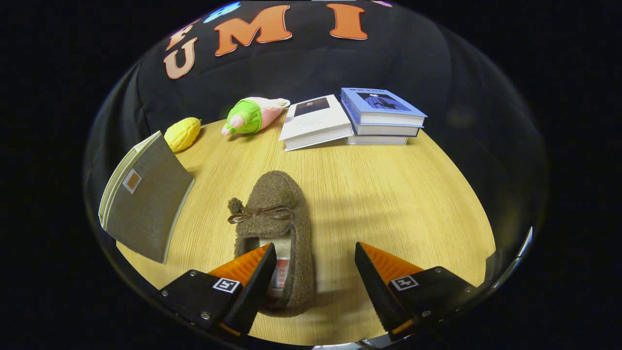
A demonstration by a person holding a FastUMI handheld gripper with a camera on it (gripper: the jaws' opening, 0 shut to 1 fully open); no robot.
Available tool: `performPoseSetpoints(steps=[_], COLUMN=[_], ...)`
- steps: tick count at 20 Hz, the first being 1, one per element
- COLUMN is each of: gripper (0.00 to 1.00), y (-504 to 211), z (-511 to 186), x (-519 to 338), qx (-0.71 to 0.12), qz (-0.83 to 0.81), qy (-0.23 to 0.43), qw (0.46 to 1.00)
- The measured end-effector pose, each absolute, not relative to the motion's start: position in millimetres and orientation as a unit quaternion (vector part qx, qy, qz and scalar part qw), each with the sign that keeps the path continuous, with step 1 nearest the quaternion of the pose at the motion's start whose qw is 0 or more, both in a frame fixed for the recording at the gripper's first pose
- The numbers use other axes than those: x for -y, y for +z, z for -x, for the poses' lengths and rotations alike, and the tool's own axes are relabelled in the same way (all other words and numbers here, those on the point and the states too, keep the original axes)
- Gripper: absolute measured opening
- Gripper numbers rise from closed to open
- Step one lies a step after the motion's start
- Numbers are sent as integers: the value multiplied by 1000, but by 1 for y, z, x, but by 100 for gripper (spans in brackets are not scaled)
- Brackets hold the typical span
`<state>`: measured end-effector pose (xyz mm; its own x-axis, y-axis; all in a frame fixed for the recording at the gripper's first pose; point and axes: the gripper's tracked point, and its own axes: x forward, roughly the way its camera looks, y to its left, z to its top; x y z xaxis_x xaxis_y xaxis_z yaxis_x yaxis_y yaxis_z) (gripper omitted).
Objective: Open the storage box then place both shoes into the box .Put the left shoe in first, then the right shoe, with the right side of both shoes facing outward in a uniform manner.
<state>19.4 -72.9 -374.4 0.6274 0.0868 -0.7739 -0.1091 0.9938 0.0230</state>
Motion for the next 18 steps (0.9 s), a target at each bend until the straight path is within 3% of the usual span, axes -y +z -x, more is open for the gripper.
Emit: performPoseSetpoints(steps=[12,14,15,17,18], gripper=[48,30,16,4,3], y=[-403,-406,-405,-403,-402], z=[-36,-35,-36,-37,-38], x=[61,53,54,53,55], qx=[-456,-459,-456,-448,-444], qz=[-3,-21,-15,-3,-3], qy=[54,51,47,47,44], qw=[888,887,889,893,895])
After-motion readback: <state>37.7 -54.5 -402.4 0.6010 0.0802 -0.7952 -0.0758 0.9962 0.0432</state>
